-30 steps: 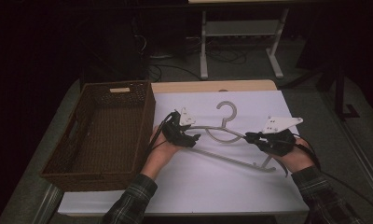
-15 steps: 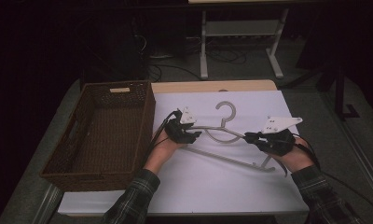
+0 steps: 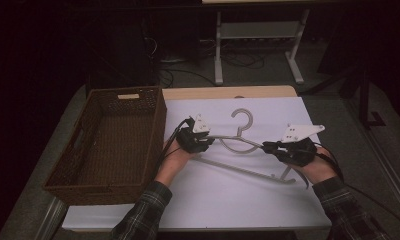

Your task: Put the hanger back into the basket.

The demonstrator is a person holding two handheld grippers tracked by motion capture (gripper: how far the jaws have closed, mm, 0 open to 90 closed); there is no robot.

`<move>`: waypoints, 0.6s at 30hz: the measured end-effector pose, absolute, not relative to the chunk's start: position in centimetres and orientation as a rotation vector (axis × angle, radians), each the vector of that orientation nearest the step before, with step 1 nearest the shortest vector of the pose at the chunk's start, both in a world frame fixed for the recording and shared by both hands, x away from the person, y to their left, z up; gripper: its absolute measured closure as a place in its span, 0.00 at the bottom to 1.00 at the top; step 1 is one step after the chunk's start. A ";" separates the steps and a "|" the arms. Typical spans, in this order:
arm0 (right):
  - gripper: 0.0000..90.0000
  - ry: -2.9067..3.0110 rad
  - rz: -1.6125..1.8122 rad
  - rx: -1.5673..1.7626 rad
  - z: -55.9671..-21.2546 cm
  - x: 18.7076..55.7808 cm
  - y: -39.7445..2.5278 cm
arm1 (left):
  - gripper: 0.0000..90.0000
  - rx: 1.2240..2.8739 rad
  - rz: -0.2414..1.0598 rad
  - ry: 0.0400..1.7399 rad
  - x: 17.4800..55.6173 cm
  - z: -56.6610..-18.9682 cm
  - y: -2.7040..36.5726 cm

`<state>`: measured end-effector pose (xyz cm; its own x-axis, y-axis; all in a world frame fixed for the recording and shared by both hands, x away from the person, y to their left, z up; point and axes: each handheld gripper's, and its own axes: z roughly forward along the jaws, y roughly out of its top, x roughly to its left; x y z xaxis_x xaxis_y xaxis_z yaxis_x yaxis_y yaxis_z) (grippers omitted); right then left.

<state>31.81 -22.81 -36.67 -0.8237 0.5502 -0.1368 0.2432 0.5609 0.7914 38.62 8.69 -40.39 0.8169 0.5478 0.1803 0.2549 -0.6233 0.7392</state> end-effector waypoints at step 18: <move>0.89 2.408 1.111 0.709 -37.0 33.0 -24.3 | 0.83 2.314 0.420 0.488 36.9 -39.9 8.2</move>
<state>32.97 -24.30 -36.97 -0.7943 0.5918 -0.1374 0.2795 0.5566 0.7823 36.94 8.19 -39.86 0.8751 0.4580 0.1563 0.2222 -0.6672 0.7110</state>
